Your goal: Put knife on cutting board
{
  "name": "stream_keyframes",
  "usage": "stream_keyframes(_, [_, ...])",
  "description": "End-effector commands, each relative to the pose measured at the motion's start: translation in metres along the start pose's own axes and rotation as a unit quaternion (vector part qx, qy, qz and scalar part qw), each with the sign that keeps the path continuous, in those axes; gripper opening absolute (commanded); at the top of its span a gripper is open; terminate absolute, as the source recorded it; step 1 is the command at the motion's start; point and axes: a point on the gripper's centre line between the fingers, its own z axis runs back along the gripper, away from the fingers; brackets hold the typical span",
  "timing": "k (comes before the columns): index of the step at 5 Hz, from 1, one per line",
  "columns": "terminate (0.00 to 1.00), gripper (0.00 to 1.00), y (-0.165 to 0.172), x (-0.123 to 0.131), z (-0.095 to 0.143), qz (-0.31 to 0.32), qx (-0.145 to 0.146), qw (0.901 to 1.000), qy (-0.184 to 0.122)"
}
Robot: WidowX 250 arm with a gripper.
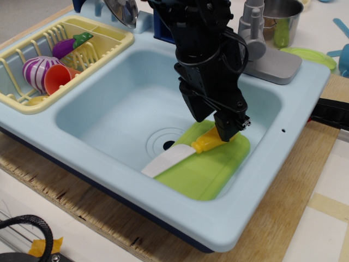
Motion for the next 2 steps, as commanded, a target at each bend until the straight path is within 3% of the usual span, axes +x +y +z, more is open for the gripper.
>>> stream_keyframes(1, [0.00,1.00,0.0032,0.0023,0.0040,0.003,0.004,1.0000,-0.008])
stream_keyframes(2, [1.00,1.00,0.0032,0.0023,0.0040,0.003,0.004,1.0000,-0.008])
